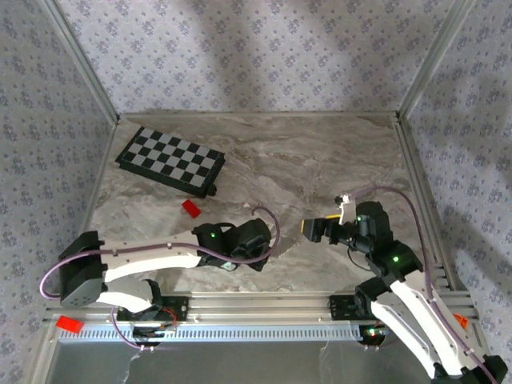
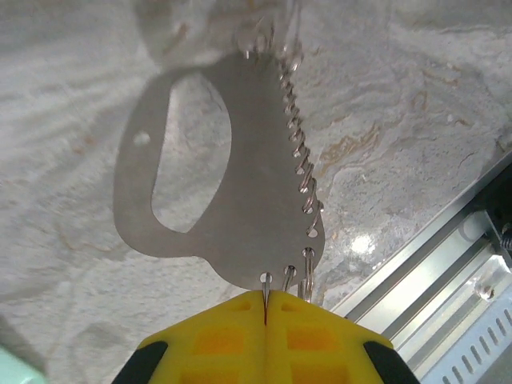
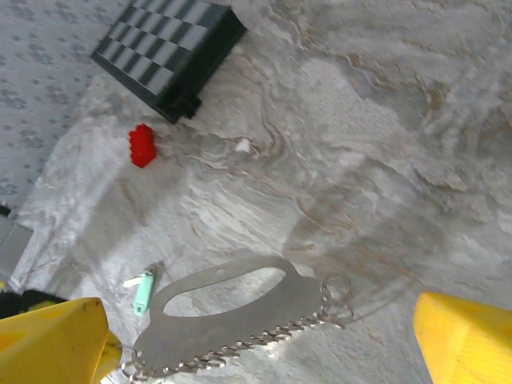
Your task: Put the keys on the keyring
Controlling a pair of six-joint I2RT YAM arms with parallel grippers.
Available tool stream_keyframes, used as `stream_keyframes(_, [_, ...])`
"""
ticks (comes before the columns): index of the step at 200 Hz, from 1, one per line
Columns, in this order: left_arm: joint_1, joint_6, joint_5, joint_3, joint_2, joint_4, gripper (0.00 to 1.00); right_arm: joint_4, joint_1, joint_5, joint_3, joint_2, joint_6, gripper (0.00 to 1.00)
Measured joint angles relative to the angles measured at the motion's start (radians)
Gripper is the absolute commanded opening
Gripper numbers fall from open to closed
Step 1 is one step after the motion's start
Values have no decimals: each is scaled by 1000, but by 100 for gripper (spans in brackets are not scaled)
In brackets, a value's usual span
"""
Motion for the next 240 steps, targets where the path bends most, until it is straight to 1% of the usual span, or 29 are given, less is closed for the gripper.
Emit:
stream_keyframes(32, [6,116,-45,39,-67,-52,0,28,30,-32,6,-84,-10,96])
stream_keyframes(61, [6,207,-82,52,-127,-61,0,72,74,-74,8,-163,-27,82])
stream_keyframes(72, [6,235,-94,54,-146,-58,0,91,95,-89,8,-189,-27,79])
stream_keyframes(119, [5,349,-146,75,-220,-43,0,179,223,-148,7,-267,-60,81])
stream_keyframes(142, [-1,401,-175,101,-246,-26,0,206,291,-135,7,-271,-102,84])
stream_keyframes(156, [-9,441,-192,110,-261,-3,0,219,319,-111,7,-257,-133,80])
stream_keyframes(179, [-22,514,-202,111,-288,42,0,255,341,-79,7,-196,-180,79])
stream_keyframes(212, [-23,626,-200,110,-319,129,0,294,353,-63,7,-103,-253,88])
stream_keyframes(240, [-23,703,-167,122,-311,151,0,352,354,-57,-13,-95,-285,88])
